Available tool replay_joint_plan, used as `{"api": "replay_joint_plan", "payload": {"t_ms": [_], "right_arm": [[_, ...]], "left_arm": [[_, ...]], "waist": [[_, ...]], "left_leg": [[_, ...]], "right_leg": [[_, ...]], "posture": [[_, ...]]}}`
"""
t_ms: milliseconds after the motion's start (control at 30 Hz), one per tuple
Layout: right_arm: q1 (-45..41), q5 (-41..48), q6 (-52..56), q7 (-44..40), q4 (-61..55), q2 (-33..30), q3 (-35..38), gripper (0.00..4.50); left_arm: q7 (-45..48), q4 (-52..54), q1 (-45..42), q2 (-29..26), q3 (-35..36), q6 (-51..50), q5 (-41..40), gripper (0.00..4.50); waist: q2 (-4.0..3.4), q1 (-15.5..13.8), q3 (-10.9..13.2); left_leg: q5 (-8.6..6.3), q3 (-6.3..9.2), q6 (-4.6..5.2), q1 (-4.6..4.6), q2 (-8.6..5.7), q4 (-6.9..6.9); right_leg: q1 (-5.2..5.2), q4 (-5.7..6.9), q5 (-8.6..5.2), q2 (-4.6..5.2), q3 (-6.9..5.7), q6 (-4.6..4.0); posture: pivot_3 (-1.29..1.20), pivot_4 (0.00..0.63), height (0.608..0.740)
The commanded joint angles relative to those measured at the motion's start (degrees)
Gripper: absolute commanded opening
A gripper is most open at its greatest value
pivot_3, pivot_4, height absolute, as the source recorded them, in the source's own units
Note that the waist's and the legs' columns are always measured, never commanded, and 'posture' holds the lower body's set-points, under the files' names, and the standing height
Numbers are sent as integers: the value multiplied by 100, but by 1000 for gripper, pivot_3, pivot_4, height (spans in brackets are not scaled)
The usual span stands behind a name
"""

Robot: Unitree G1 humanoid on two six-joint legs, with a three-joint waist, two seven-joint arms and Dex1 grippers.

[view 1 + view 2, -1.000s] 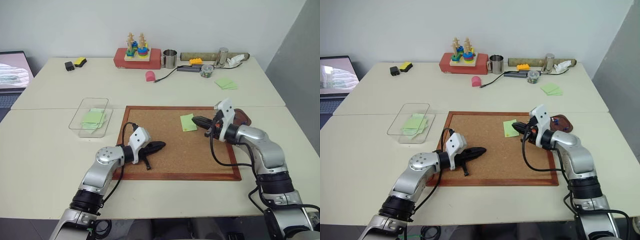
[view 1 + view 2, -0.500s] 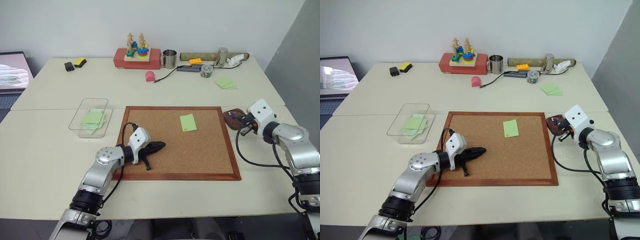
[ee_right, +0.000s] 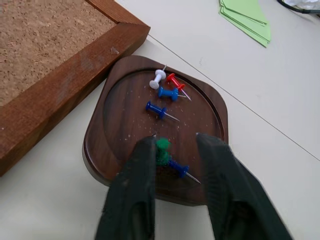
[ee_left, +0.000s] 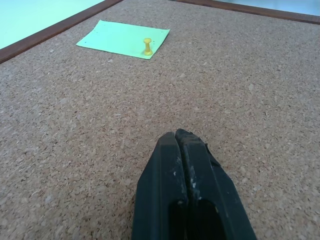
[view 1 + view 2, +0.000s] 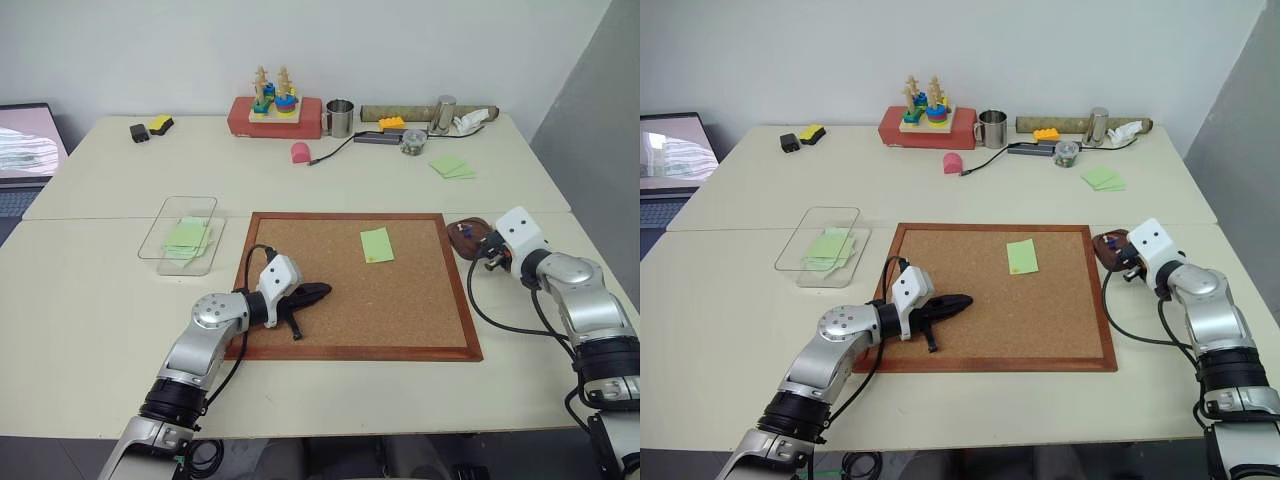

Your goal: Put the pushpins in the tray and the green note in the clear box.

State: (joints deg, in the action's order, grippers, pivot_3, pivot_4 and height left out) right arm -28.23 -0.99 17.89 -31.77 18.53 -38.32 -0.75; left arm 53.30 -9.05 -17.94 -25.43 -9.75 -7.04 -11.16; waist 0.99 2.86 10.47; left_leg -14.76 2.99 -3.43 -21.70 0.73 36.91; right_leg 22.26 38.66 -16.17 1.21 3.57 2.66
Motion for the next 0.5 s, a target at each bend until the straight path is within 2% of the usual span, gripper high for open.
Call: {"api": "replay_joint_plan", "payload": {"t_ms": [33, 133, 267, 333, 500], "right_arm": [[-159, 67, -85, -27, -123, -62, 194, 2380], [-219, 157, -21, -63, -208, -87, 303, 2992], [-179, 306, 166, -291, -638, -176, 388, 2992], [-127, 628, 620, -556, -1171, -168, 437, 2992], [127, 1445, 1588, -919, -2562, 219, 235, 2992]], "left_arm": [[59, -296, 225, -49, -240, -131, 237, 0], [61, -318, 216, -46, -239, -118, 242, 0], [61, -322, 216, -47, -241, -107, 246, 0], [65, -339, 212, -52, -233, -97, 246, 0], [74, -364, 198, -55, -225, -92, 240, 0]], "waist": [[0, 0, 0], [0, 1, 0], [0, 0, 0], [-2, 2, -1], [-2, 1, -1]], "left_leg": [[0, 0, 0, 0, 0, 0], [0, 1, 0, 0, 0, 0], [0, 0, 0, 0, 0, 0], [0, 0, 0, 0, 0, -1], [0, 4, 0, 1, 2, 0]], "right_leg": [[0, 0, 0, 0, 0, 0], [0, 0, 0, 0, -1, 0], [0, 0, 0, 0, -1, 0], [0, 1, 0, 0, 0, 0], [-2, 1, -1, -1, -2, 1]], "posture": [[0, 150, 740], [0, 150, 740], [0, 150, 740], [0, 150, 740], [0, 150, 740]]}}
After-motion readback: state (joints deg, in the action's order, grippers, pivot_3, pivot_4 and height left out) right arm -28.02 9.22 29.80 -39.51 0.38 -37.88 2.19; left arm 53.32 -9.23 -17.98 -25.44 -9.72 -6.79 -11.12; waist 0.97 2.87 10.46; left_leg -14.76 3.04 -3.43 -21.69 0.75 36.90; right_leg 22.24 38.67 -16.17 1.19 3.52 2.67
